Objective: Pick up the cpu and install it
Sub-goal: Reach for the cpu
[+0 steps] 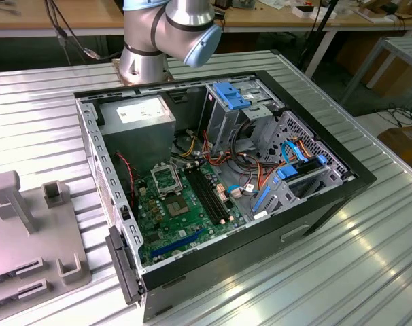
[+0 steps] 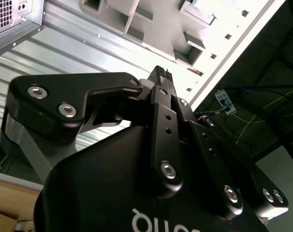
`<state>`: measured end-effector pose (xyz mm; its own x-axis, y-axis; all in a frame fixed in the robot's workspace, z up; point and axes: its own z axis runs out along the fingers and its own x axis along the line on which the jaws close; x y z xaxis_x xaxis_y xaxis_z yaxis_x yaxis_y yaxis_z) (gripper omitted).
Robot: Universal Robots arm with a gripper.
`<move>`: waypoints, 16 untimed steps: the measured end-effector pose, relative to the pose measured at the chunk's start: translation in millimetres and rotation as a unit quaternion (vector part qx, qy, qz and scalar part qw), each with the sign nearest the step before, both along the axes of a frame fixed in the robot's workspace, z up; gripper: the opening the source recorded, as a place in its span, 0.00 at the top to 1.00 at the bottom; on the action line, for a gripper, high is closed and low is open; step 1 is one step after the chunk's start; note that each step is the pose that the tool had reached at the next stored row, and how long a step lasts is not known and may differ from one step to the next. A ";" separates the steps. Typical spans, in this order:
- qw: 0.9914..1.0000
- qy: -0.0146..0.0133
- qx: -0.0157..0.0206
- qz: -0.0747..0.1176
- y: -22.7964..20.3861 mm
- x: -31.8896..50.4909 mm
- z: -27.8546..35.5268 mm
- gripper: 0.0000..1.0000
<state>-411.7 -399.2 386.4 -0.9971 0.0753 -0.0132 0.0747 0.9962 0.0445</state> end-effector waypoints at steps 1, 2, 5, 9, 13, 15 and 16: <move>1.000 0.000 0.000 0.000 -0.4 -1.7 0.0 0.89; 1.000 0.000 0.000 0.000 -0.8 -3.9 0.0 0.89; 1.000 0.000 0.000 0.000 -1.5 -8.6 -0.1 0.89; 1.000 0.000 0.000 0.000 -2.4 -14.3 -0.1 0.89; 1.000 0.000 0.000 0.000 -3.0 -19.4 -0.3 0.89; 1.000 0.000 0.000 0.000 -3.3 -22.8 -0.4 0.89; 1.000 0.000 0.000 0.000 -3.5 -25.7 -0.5 0.89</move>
<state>-437.4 -402.7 385.9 -0.9971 0.0753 -0.0132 0.0747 0.9962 0.0445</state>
